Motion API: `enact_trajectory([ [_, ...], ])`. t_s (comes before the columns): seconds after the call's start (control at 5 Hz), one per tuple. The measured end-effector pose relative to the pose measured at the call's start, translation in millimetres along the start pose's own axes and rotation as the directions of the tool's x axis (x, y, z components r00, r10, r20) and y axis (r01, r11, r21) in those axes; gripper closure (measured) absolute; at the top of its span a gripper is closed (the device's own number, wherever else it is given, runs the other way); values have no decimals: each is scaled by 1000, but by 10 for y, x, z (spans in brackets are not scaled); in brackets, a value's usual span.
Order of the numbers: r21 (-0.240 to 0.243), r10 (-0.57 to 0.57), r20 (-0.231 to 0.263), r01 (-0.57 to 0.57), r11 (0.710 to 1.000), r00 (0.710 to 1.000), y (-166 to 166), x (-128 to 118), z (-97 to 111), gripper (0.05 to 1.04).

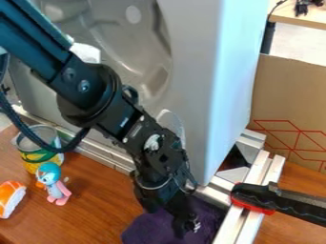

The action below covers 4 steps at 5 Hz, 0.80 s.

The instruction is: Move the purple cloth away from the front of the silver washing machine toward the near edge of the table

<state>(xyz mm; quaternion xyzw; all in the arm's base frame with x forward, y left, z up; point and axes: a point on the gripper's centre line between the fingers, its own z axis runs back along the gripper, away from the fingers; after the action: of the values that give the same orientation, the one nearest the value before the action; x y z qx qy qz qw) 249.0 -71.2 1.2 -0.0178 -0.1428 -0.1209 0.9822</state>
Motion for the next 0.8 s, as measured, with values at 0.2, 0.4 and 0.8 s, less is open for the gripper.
enact_trajectory([
  [0.2, -4, -1, -29, 0, 1000, 1000, -30, -64, -154, 83],
  [0.4, -10, -5, -42, 4, 1000, 999, -99, -74, -234, 83],
  [0.8, 37, 75, -102, -71, 997, 992, -242, -225, -251, 83],
])
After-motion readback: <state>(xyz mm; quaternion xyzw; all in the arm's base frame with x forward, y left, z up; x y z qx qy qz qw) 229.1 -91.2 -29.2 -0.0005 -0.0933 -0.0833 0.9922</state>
